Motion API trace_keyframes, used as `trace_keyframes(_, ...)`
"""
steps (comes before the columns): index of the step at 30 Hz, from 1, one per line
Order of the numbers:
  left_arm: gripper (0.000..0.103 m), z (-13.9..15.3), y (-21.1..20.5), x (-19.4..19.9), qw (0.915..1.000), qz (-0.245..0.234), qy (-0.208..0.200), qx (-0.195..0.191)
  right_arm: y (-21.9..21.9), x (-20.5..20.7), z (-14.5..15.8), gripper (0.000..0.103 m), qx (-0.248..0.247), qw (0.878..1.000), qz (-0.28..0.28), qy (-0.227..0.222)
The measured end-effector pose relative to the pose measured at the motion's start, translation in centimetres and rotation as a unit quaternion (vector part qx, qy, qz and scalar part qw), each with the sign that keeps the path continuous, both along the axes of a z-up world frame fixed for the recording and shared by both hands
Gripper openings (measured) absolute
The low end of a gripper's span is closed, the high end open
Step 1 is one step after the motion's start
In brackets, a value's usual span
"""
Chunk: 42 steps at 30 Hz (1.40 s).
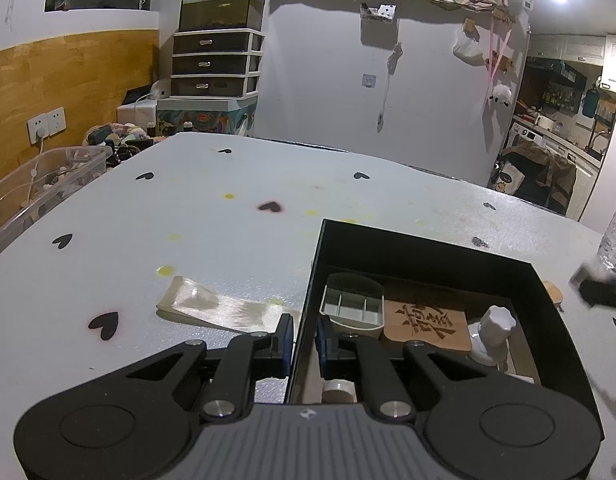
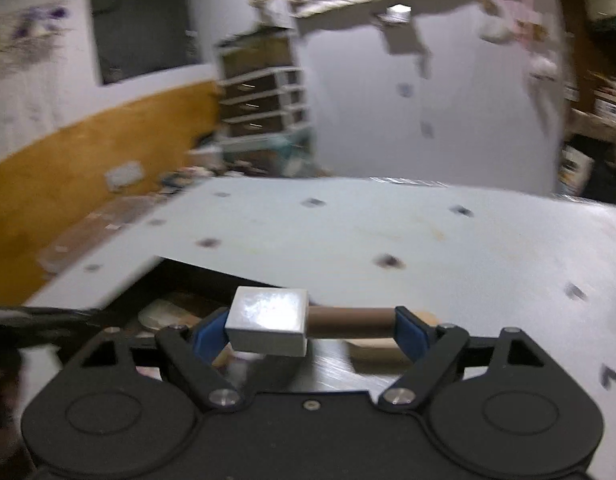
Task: Organize rigid objects
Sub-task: 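Carry the white block into the black box and open the right gripper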
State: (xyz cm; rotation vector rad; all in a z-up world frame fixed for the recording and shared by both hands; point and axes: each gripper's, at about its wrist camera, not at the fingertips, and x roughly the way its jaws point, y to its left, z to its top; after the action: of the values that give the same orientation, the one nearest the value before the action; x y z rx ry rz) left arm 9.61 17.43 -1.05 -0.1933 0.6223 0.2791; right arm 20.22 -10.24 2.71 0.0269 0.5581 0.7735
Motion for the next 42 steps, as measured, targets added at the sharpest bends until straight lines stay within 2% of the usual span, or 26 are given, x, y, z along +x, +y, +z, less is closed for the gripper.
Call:
trace_keyframes(3, 0.012, 0.0, 0.1, 0.1, 1.0, -0.001, -0.001, -0.003, 2.6, 0.3, 1.0, 0.086, 0.006, 0.998, 0.053, 0.024)
trace_keyframes(8, 0.012, 0.1, 0.2, 0.0, 1.0, -0.004, -0.001, -0.004, 7.0, 2.0, 0.7, 0.086, -0.002, 0.995, 0.069, 0.078)
trace_keyframes(12, 0.012, 0.1, 0.3, 0.0, 1.0, -0.007, -0.001, -0.005, 10.2, 3.3, 0.2, 0.086, -0.016, 0.992, 0.071, 0.102)
trace_keyframes(23, 0.013, 0.0, 0.7, 0.0, 0.9998, -0.014, -0.005, -0.013, 12.6, 3.9, -2.3, 0.088, -0.043, 0.976, 0.089, 0.194)
trace_keyframes(42, 0.014, -0.1, 0.8, 0.1, 0.9998, -0.015, -0.005, -0.015, 10.3, 2.9, 0.0, 0.094, -0.027, 0.979, 0.096, 0.179)
